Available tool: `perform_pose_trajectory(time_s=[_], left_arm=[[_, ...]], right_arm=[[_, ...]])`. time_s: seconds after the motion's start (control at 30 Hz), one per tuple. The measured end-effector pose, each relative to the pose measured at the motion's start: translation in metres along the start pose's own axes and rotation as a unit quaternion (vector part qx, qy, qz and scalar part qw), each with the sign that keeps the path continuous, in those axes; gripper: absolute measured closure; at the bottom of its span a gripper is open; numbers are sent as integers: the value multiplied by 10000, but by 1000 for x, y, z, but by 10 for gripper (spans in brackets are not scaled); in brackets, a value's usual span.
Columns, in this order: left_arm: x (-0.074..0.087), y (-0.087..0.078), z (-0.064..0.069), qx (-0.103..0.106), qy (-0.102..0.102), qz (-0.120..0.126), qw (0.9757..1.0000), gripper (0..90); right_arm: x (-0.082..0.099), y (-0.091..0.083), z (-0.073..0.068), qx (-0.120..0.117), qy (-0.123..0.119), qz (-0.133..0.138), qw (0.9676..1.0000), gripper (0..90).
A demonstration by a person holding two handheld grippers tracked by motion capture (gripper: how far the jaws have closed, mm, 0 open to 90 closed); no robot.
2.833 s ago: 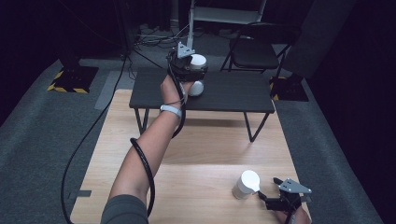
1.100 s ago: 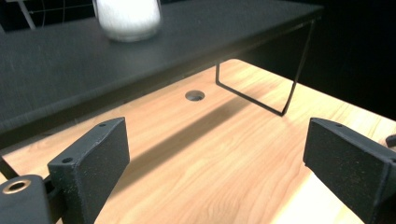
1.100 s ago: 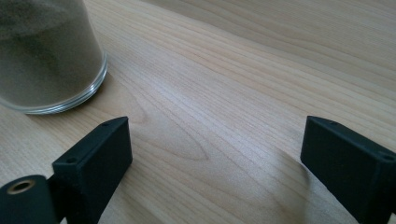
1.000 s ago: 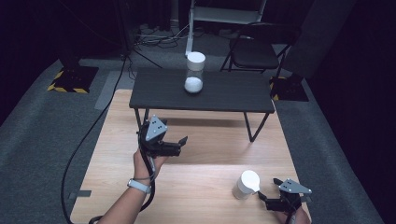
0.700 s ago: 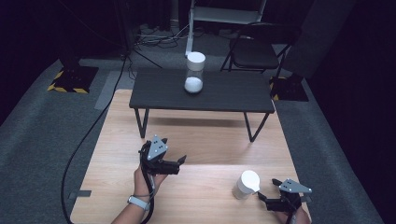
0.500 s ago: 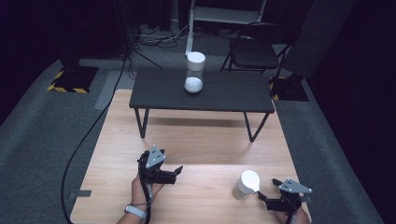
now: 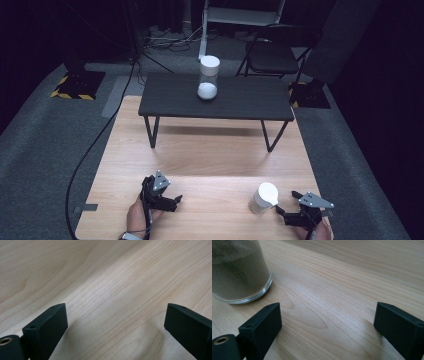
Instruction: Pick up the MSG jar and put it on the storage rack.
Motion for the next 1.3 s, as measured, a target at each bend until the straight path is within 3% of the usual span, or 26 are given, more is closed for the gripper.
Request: perform_pose_trajectory(time_s=[0.1,0.27,0.47,0.7,1.3], left_arm=[[1,1,3,-33,104,-1,9999,40],[5,4,2,-7,105,151,9998,27],[14,12,9,-46,20,484,9988,2],[10,15,9,50,101,440,9990,2],[13,10,10,-102,-26,427,9990,2]], right_arm=[[0,0,0,-13,-6,10,10000,73],[1,0,-1,-33,-19,27,10000,69],[3,0,-1,-30,-21,59,10000,65],[3,0,-2,-11,-11,69,10000,64],[2,0,-3,39,27,54,10000,66]])
Point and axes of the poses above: each handheld gripper's, and its own axes: y roughly forward along the jaws, x roughly out of its underside, z roughly to its right, the point moved 6 cm from there along y, roughly forward along the jaws, and after that the axes turned 10 degrees about -y, right-handed, at the moved point
